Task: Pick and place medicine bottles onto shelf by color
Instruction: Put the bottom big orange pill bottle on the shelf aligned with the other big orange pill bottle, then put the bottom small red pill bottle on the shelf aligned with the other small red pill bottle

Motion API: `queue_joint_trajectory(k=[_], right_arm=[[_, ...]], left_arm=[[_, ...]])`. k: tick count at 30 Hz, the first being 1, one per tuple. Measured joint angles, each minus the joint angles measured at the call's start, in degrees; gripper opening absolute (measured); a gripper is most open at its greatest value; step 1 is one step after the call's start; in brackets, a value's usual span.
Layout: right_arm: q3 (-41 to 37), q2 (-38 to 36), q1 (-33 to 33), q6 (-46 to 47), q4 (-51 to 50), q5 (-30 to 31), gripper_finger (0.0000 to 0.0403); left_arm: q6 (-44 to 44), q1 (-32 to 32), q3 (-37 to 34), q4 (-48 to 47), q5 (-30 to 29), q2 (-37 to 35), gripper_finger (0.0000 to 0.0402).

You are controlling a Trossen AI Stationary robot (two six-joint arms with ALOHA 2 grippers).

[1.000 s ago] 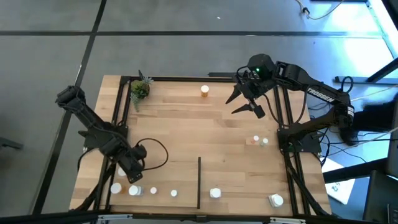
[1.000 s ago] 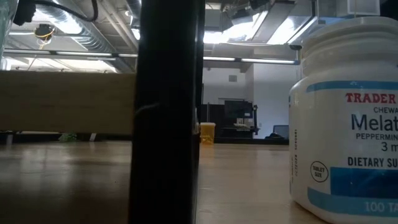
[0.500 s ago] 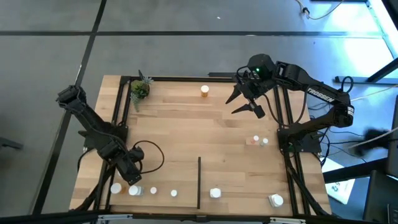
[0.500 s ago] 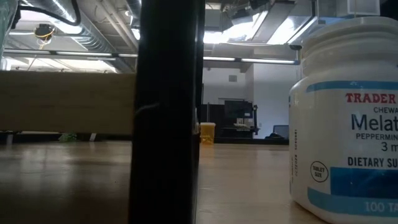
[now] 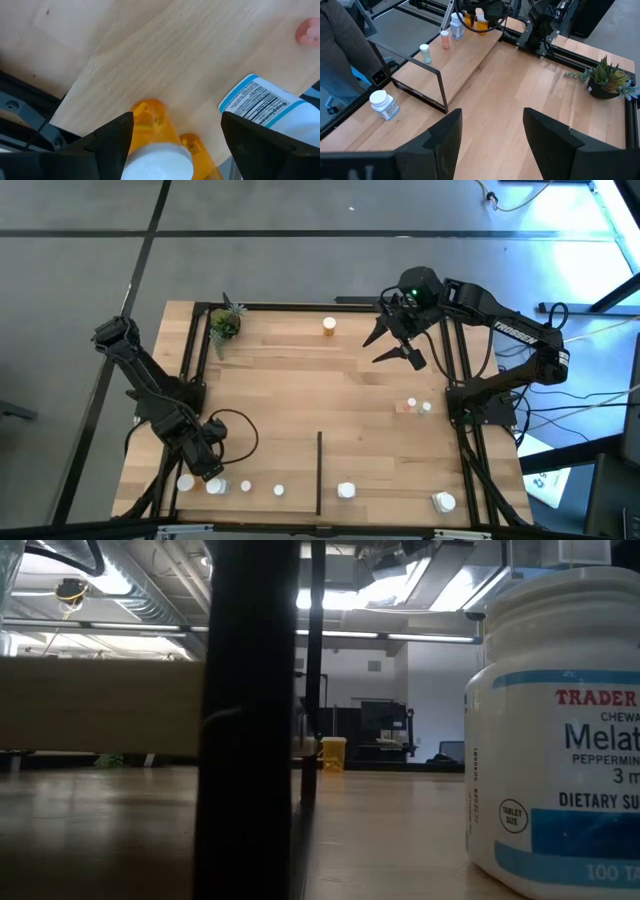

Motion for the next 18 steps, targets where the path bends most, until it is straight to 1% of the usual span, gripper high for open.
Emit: queue_joint_trajectory(k=[5, 10, 15, 18], right_arm=[[0.0, 0.0, 0.01, 0.0, 0.0, -0.02, 0.0213], [0.0, 0.0, 0.01, 0.0, 0.0, -0.02, 0.0213], [0.0, 0.0, 0.01, 0.15, 0.0, -0.05, 0.0213], [0.0, 0.01, 0.01, 0.15, 0.0, -0.07, 0.0213]], left_arm=[[-0.85, 0.03, 0.57, -0.61, -0.97, 0.0, 0.0294], [-0.66, 0.08, 2.91, -0.56, -7.61, -0.02, 0.0294], [-0.65, 0.06, 4.72, -0.56, -10.18, -0.04, 0.0294], [-0.07, 0.24, 6.15, -0.7, -14.25, -0.04, 0.0294]])
